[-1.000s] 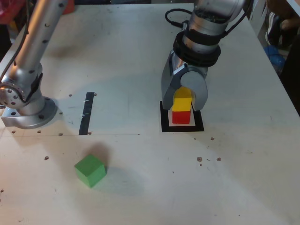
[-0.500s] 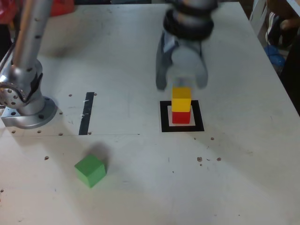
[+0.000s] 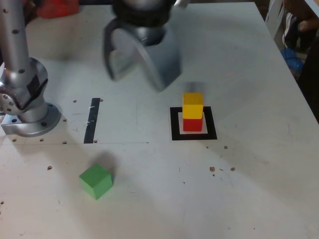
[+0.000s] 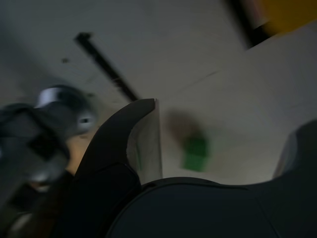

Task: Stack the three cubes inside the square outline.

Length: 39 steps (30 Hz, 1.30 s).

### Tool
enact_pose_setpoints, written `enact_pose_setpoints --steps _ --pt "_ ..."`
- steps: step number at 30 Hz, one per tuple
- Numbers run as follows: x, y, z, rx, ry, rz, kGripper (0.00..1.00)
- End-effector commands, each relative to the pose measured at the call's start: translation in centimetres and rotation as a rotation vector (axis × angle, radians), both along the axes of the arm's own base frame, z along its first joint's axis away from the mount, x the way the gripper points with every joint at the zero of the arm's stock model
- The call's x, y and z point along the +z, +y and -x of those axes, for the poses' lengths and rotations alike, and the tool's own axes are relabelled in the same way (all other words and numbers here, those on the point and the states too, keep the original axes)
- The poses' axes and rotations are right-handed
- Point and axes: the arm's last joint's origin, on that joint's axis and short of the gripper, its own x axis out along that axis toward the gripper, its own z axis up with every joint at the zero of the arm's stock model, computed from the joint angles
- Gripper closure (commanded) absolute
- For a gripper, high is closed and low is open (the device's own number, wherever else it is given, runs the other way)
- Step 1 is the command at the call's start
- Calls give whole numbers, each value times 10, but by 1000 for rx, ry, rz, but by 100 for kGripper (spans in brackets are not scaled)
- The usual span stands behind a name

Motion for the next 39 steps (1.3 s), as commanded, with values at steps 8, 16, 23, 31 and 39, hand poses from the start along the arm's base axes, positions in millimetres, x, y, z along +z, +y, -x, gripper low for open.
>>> enact_pose_setpoints --steps 8,16,23,31,39 --pt "-15 -13 51 -165 36 -57 0" --pt "-35 -16 75 -198 58 -30 0" --pt "-44 -39 90 -278 16 52 0" --pt "-57 -84 102 -247 38 68 5" --pt "-70 -115 94 -92 31 85 8"
